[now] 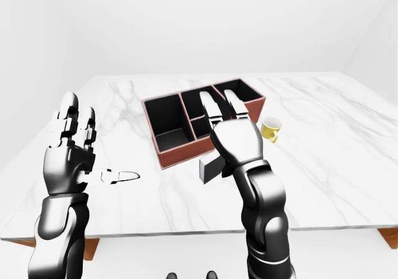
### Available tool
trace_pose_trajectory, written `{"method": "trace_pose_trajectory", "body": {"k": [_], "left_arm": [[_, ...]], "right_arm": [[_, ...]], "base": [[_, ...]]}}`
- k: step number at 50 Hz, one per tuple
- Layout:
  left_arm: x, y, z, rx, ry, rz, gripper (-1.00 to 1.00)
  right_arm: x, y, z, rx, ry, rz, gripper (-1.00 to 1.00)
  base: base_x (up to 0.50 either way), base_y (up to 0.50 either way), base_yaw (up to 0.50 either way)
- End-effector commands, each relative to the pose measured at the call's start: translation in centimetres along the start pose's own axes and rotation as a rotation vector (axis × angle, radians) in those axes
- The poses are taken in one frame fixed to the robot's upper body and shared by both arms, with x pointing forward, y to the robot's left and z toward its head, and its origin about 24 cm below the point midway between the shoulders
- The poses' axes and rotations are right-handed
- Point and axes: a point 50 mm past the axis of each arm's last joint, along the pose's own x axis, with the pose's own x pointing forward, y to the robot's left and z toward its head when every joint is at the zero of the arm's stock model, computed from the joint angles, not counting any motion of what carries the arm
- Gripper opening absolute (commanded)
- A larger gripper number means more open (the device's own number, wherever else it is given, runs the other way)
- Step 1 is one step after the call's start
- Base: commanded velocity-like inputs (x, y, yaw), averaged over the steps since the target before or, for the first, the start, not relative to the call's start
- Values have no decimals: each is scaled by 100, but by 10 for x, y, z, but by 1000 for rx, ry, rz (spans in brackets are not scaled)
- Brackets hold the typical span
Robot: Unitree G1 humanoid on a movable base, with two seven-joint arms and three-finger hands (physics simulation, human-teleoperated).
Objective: Pick up the book and place it in the front compartment of the caddy.
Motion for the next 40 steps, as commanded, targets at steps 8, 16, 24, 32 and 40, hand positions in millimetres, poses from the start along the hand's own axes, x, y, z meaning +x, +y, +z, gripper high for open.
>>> {"method": "trace_pose_trajectory", "body": {"k": [8,16,24,32,40], "left_arm": [[1,-1,-3,3,11,-3,100],[0,0,-5,1,19,1,100],[2,2,1,0,-9,10,100],[2,2,1,-1,-6,12,100],[1,2,0,0,-5,10,100]], "right_arm": [[-4,7,0,-13,3,27,100],[-5,5,0,-12,3,27,100],[-2,5,0,-12,6,26,100],[-6,3,-2,-14,12,35,100],[-9,2,-3,-17,16,44,100]], "base": [[16,0,0],[16,0,0],[16,0,0],[16,0,0],[16,0,0]]}}
